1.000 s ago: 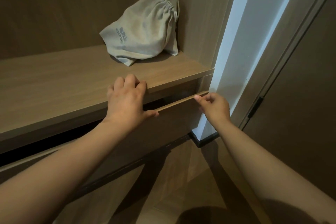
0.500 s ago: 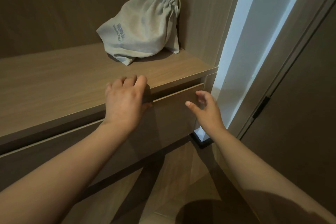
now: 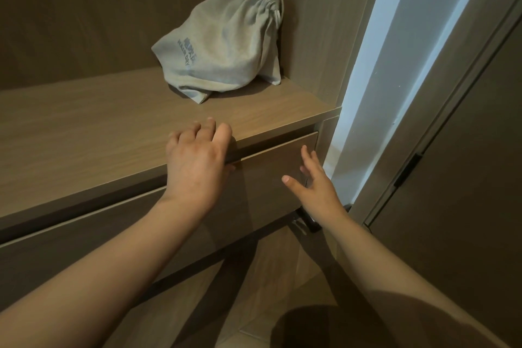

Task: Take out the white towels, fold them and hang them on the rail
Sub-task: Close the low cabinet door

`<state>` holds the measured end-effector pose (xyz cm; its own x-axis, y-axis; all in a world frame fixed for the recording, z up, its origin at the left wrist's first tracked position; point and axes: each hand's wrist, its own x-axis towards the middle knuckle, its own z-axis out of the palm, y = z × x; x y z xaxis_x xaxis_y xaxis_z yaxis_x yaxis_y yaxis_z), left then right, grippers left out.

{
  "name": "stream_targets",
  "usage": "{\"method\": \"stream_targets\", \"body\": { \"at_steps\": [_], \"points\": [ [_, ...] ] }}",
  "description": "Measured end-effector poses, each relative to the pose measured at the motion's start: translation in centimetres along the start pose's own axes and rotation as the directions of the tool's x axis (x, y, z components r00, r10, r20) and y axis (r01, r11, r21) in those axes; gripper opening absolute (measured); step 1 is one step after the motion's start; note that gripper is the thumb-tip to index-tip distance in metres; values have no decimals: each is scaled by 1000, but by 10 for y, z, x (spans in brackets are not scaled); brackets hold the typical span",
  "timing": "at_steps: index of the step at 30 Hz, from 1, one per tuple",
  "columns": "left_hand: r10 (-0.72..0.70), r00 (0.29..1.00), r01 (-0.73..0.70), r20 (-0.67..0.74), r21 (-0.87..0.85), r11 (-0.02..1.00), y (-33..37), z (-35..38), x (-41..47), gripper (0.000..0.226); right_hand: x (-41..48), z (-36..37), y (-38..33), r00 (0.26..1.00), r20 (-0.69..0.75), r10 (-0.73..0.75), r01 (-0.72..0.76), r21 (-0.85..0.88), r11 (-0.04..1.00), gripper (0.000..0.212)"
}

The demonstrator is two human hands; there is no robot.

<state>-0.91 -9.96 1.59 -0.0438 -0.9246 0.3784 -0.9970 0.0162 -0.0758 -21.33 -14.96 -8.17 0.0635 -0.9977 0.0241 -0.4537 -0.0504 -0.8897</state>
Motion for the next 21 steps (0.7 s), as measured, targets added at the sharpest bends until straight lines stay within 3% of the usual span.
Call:
{"method": "stream_targets", "body": {
  "at_steps": [2,7,12,15,18,21],
  "points": [
    [-2,1000,1,12,2,1000,0,0,0,51,-1,-6,1,1000,7,-8,8,-53,999,74],
    [3,1000,-2,23,-10,1000,-1,1,0,49,-11,-18,7,999,-43,-16,-2,-377,926,60],
    [-6,996,5,86,15,1000,0,-1,2,50,-18,-30,0,998,-30,62,-69,-492,868,41],
    [-7,986,8,168,-8,1000,-2,-10,5,56,-25,-39,-15,989,17,146,-113,-550,828,36],
    [1,958,11,288,-41,999,-2,-22,7,66,-36,-53,-35,991,91,96,-18,-626,780,29],
    [32,916,18,400,-122,992,-7,-41,14,67,-47,-76,-64,973,157,168,-19,-672,740,30]
  ]
}}
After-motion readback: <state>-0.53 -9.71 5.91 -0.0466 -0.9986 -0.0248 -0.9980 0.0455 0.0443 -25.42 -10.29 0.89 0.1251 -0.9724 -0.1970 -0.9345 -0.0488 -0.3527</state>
